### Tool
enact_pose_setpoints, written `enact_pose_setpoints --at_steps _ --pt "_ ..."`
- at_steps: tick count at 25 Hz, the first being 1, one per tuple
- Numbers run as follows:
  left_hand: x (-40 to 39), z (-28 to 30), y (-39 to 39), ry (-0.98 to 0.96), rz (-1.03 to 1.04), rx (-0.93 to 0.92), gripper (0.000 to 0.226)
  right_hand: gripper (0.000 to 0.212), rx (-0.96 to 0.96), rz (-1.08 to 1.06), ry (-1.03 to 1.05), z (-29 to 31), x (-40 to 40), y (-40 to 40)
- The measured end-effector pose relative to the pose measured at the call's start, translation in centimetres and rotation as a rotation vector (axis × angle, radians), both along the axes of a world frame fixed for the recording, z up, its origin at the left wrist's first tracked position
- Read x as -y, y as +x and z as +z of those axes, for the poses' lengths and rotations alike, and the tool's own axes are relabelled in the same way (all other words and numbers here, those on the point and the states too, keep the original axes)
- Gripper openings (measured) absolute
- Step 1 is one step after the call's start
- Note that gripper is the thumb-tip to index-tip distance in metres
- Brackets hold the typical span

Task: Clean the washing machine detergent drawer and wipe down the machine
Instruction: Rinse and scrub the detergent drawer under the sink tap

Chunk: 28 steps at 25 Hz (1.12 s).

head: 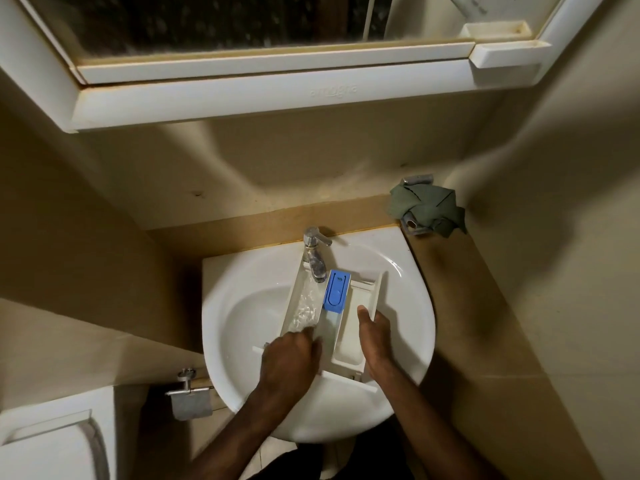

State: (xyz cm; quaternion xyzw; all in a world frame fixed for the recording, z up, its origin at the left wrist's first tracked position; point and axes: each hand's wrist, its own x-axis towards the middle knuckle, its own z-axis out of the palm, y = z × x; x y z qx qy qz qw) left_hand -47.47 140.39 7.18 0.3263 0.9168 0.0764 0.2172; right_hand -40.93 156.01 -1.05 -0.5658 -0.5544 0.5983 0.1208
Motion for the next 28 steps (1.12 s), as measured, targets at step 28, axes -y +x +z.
enact_pose_setpoints --at_steps 28 --pt "-3.8 -4.0 -10.4 0.189 0.339 1.098 0.064 0.026 0.138 -0.121 0.089 5.2 -0.7 3.7"
